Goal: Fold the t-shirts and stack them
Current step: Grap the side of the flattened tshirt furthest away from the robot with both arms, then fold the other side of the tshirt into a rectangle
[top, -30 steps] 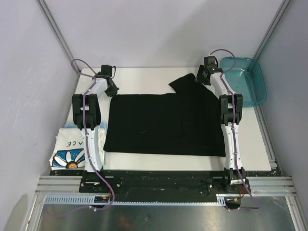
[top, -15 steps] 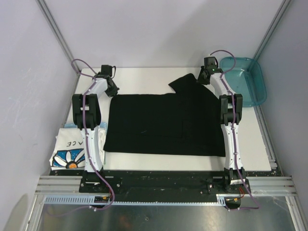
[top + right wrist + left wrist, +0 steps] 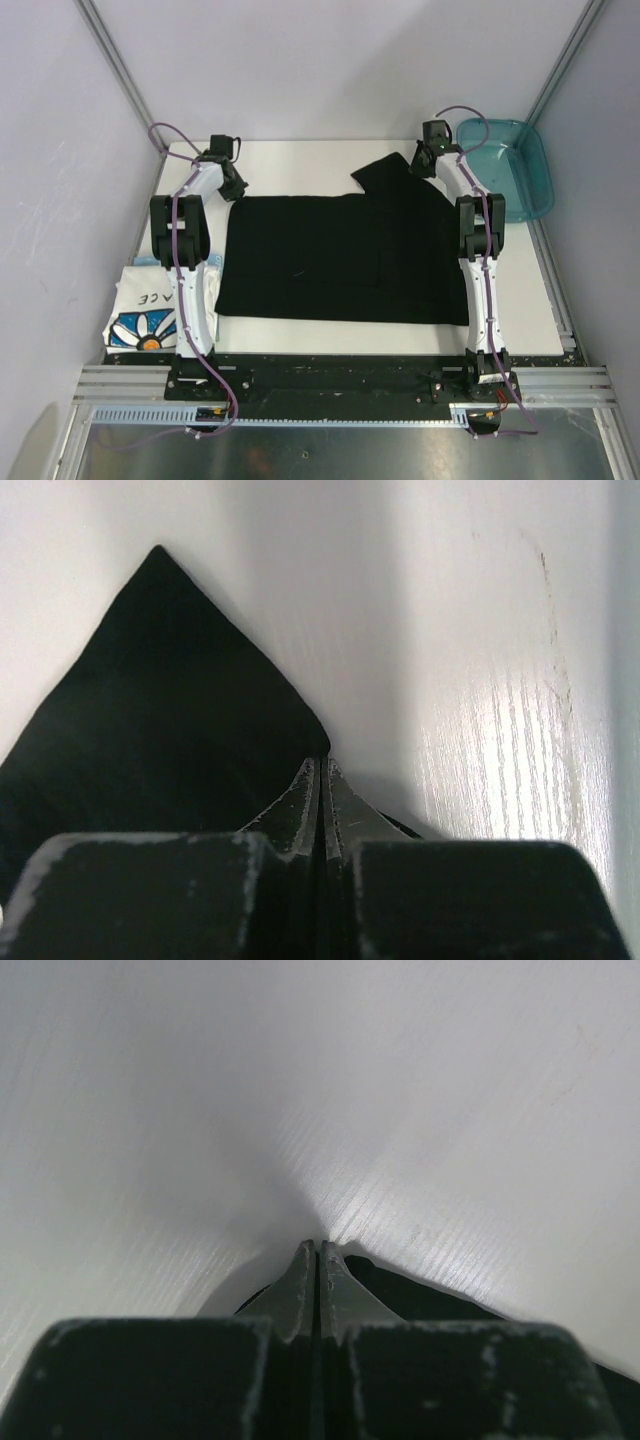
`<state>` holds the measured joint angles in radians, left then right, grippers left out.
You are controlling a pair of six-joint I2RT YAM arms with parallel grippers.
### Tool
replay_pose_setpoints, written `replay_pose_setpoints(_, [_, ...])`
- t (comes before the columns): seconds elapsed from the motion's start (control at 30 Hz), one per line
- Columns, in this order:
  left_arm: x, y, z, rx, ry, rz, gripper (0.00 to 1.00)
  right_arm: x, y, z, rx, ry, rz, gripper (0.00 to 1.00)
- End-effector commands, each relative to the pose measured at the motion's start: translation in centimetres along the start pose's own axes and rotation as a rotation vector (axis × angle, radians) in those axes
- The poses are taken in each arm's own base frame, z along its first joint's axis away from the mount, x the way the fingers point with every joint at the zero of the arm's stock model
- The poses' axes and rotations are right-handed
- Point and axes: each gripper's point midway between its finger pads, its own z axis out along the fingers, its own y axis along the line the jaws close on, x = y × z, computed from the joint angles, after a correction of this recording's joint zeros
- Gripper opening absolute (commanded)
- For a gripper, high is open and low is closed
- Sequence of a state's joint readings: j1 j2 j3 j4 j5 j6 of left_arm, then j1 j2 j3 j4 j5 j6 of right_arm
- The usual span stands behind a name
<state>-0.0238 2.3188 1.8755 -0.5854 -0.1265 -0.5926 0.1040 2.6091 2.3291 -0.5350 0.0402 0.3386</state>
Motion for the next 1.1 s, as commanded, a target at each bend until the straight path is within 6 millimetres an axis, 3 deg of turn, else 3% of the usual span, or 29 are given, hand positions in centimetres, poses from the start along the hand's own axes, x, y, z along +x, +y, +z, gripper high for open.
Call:
replay_pose_setpoints(0.0, [-2.1, -1.5, -1.7, 0.049, -0.056, 0.022, 0.00, 1.8, 0.0, -1.7, 0.036, 0.061, -0.038, 0.00])
replay_pose_setpoints(0.27, [-3.2, -1.5, -2.3, 0.051, -0.087, 0.029, 0.00, -1.9, 0.1, -3.8, 0.055, -0.056, -0.031, 0.00])
replay_pose_setpoints(0.53, [-4.6, -1.8, -3.3, 0.079, -0.138, 0.042, 0.00, -5.2, -0.1, -7.3, 0.080, -0.172, -0.016, 0.00])
replay_pose_setpoints(0.87, [-6.1, -2.2, -4.7, 0.137, -0.194, 0.043, 0.00, -6.3, -0.2, -10.3, 0.078, -0.212, -0.017, 0.00])
replay_pose_setpoints(1.07, [-6.1, -2.6, -5.7, 0.177, -0.205, 0.048, 0.00, -5.6, -0.5, -12.4, 0.081, -0.204, -0.015, 0.00])
